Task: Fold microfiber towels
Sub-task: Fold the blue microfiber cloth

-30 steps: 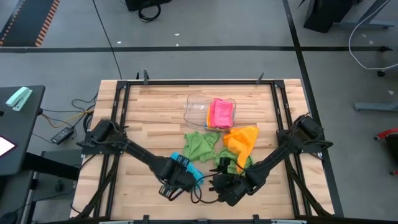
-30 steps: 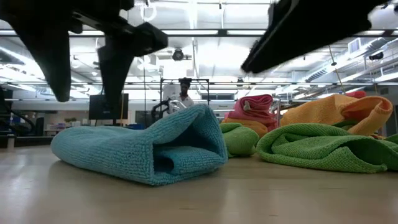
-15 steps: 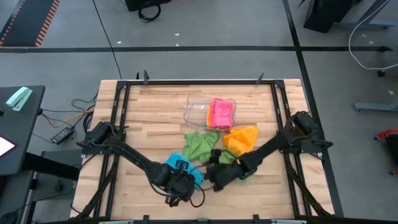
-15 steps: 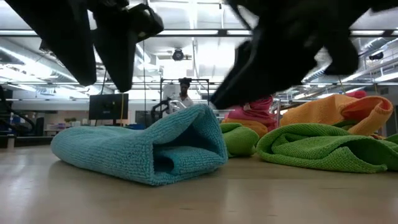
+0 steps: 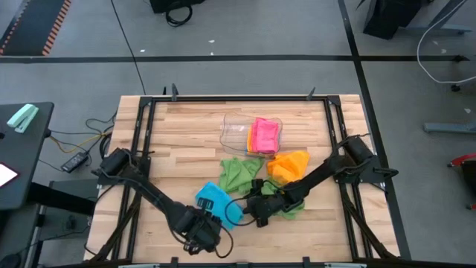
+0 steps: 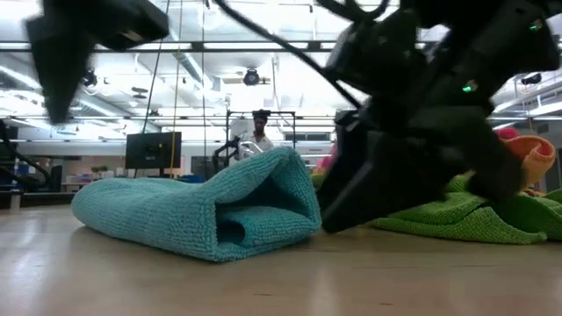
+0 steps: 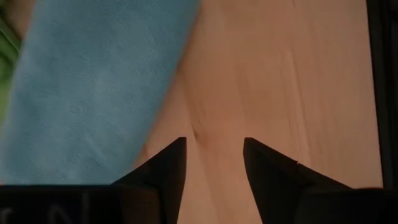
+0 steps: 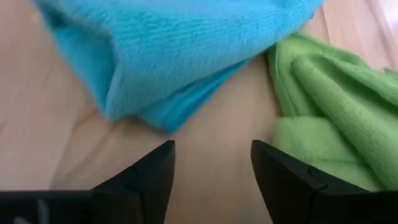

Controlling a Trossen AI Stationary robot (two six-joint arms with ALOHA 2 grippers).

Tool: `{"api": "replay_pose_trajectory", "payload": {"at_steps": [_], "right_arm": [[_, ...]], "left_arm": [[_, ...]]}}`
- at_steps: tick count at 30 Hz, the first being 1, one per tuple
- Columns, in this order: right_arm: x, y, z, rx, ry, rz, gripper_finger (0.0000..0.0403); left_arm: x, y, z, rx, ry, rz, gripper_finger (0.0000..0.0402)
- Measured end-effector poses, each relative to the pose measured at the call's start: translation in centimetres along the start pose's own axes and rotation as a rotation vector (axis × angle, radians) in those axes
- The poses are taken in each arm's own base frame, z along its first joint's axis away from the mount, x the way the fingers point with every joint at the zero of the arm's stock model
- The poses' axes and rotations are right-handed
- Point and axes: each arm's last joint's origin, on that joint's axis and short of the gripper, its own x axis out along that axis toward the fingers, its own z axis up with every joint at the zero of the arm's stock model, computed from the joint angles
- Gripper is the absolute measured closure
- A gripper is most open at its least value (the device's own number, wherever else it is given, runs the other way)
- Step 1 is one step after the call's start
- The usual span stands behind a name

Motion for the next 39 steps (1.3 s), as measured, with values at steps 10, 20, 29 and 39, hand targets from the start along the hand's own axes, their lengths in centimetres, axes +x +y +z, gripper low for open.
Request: {"api": "replay_pose_trajectory", "payload": {"at_steps": [10,20,29,39], "right_arm": [[2.2,2.2,2.7,-0.044,-0.046,0.042,0.0183],[2.1,3.5,5.7,0.013,-0.138,0.176,0.0183],[-0.4,2.6,7.6,-0.118,-0.066,0.102,0.0183],[0.7,2.3,5.9,-0.143,-0.069,0.074,0.0183]], "left_arm": [[-0.3,-2.2,-2.5,-0.044,0.149,-0.009,0.0251],[-0.5,-3.5,-3.0,-0.033,0.140,-0.020,0.0273],[-0.5,-4.3,-1.7,-0.035,-0.071,0.033,0.0255],[-0.3,-3.1,1.5,-0.160,-0.368,0.124,0.0235]]}}
